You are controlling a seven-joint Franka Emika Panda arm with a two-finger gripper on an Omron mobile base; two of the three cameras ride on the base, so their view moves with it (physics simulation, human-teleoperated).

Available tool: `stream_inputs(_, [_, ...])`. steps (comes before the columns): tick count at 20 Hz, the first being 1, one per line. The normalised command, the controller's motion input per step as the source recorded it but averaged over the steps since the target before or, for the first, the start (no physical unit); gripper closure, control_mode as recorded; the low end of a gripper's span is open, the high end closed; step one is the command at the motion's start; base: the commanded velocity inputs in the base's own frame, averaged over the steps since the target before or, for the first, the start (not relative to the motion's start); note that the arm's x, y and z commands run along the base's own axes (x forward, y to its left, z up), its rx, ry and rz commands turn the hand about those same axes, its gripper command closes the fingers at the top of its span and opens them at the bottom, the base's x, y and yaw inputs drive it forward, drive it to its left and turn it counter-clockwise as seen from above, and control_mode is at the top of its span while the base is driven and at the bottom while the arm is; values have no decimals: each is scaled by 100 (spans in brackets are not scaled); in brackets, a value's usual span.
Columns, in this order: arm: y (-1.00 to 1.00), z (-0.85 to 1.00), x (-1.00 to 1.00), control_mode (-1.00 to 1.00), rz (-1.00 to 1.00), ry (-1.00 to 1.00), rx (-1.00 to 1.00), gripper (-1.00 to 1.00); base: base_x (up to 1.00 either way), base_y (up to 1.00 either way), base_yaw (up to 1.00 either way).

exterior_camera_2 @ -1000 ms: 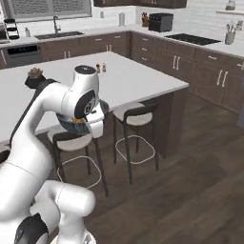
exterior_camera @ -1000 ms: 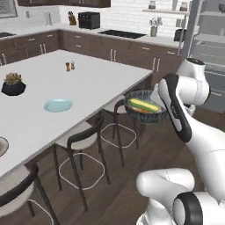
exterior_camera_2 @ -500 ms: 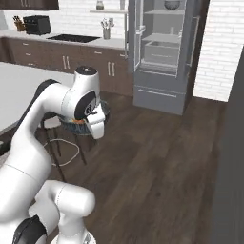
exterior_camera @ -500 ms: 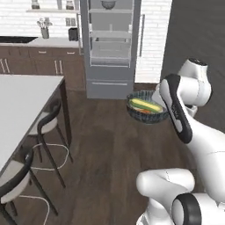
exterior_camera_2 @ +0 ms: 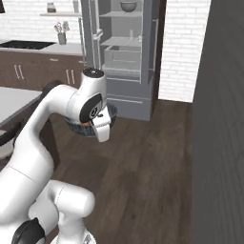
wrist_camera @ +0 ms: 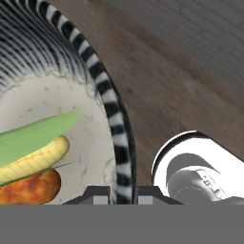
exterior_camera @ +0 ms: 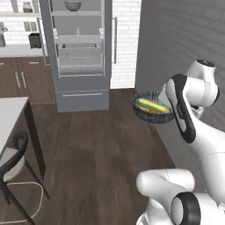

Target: Pick the chicken drumstick and corn from their plates and place them in the bowl. Then put the bowl in the fridge.

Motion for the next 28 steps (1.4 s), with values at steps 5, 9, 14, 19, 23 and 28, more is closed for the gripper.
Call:
stream_inputs(5, [0, 0, 0, 100, 0, 0, 0, 100, 100, 38, -8])
stream_inputs(9, [0, 0, 0, 100, 0, 0, 0, 100, 100, 51, -4])
stream_inputs(14, [0, 0, 0, 100, 0, 0, 0, 100, 100, 55, 0])
stream_inputs(19, [0, 0, 0, 100, 0, 0, 0, 100, 100, 31, -3])
stream_inputs(23, [0, 0, 0, 100, 0, 0, 0, 100, 100, 41, -7])
stream_inputs(28, [0, 0, 0, 100, 0, 0, 0, 100, 100, 41, -15])
